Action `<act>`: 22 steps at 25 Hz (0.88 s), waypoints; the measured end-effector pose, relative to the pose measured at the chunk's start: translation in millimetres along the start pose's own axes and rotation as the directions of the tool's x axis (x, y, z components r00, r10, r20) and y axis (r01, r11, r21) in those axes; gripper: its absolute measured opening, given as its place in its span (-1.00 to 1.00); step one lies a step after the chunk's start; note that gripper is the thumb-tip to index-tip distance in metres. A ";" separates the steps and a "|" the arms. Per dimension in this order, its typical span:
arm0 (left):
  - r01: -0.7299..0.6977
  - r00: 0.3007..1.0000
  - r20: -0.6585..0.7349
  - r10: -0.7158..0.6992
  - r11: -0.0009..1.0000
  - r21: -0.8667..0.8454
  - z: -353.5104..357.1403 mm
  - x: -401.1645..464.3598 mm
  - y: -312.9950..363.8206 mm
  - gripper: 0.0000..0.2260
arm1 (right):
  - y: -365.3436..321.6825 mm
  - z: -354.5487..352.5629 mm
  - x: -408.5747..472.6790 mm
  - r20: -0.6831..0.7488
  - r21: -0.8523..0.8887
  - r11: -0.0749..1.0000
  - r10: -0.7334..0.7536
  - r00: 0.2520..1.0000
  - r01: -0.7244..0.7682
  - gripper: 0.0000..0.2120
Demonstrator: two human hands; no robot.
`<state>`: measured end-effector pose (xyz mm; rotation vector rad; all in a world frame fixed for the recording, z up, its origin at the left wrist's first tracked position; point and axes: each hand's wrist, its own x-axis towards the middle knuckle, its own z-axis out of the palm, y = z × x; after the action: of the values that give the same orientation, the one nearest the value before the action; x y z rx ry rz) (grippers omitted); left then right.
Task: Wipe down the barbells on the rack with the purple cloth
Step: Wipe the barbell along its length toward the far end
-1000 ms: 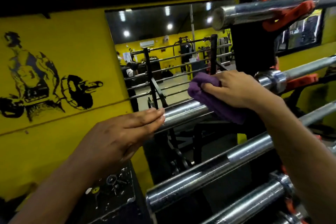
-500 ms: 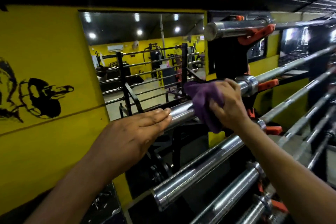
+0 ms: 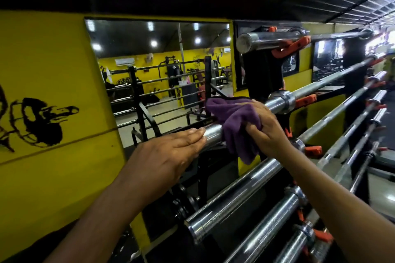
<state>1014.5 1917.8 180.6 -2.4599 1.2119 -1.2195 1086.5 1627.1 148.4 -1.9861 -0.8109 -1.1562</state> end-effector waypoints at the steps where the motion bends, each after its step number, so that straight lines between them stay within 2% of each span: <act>1: 0.005 1.000 -0.001 -0.005 1.000 0.023 -0.2 0.2 0.5 -0.65 | 1.9 -7.2 11.2 -0.045 0.006 0.993 0.117 0.992 -0.117 -0.85; 3: 0.027 1.000 0.010 -0.027 0.999 0.035 -1.2 1.4 1.1 -0.62 | 1.6 -10.0 34.6 -0.121 -0.064 0.929 0.354 0.927 -0.363 -0.68; 4: 0.035 0.999 0.019 -0.036 0.999 0.021 -1.0 1.7 1.2 -0.60 | -8.3 -4.8 40.1 -0.106 -0.129 0.899 0.408 0.907 -0.419 -0.63; 6: 0.043 0.998 0.042 -0.043 0.999 -0.009 0.1 2.1 0.7 -0.60 | -32.6 11.7 36.6 -0.026 -0.198 0.914 0.357 0.934 -0.355 -0.69; 7: 0.047 0.998 0.050 -0.046 0.999 -0.017 0.2 2.4 0.3 -0.60 | -40.4 18.9 27.9 -0.022 -0.168 0.941 0.294 0.956 -0.293 -0.78; 8: 0.051 0.997 0.052 -0.050 0.998 -0.022 0.3 2.4 -0.5 -0.60 | -47.2 22.2 16.4 -0.030 -0.088 0.966 0.242 0.970 -0.244 -0.89; 10: 0.057 0.997 0.053 -0.055 0.998 -0.035 0.4 2.1 -2.2 -0.59 | -51.3 22.4 -6.9 -0.090 0.184 0.953 0.261 0.961 -0.241 -0.88; 12: 0.055 0.998 0.047 -0.052 0.997 -0.054 1.1 0.7 -2.9 -0.59 | -55.8 19.2 -34.9 -0.152 0.507 0.804 0.438 0.886 -0.311 -0.88; 14: 0.046 0.998 0.034 -0.044 0.997 -0.064 1.7 -0.4 -2.6 -0.59 | -58.8 16.9 -64.8 -0.207 0.723 0.599 0.663 0.719 -0.343 -0.89; 15: 0.047 0.999 0.029 -0.045 0.997 -0.064 1.8 0.1 -2.1 -0.59 | -58.7 16.7 -78.1 -0.184 0.809 0.480 0.756 0.629 -0.339 -0.84; 17: 0.054 0.998 0.026 -0.052 0.996 -0.066 2.0 1.1 -2.1 -0.59 | -59.7 15.4 -97.2 -0.113 0.895 0.310 0.853 0.509 -0.321 -0.56; 19: 0.066 0.998 0.029 -0.064 0.994 -0.085 1.8 1.0 -2.2 -0.59 | -66.2 10.6 -100.2 -0.119 0.917 0.273 0.882 0.455 -0.290 -0.41; 22: 0.080 0.996 0.044 -0.076 0.990 -0.113 3.3 -0.7 -1.9 -0.57 | -70.9 4.0 -94.0 -0.195 0.909 0.334 0.870 0.452 -0.251 -0.54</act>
<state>1017.7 1918.9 178.8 -2.6241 1.2187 -1.1442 994.3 1654.5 80.4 -0.7796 -0.0133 -0.6986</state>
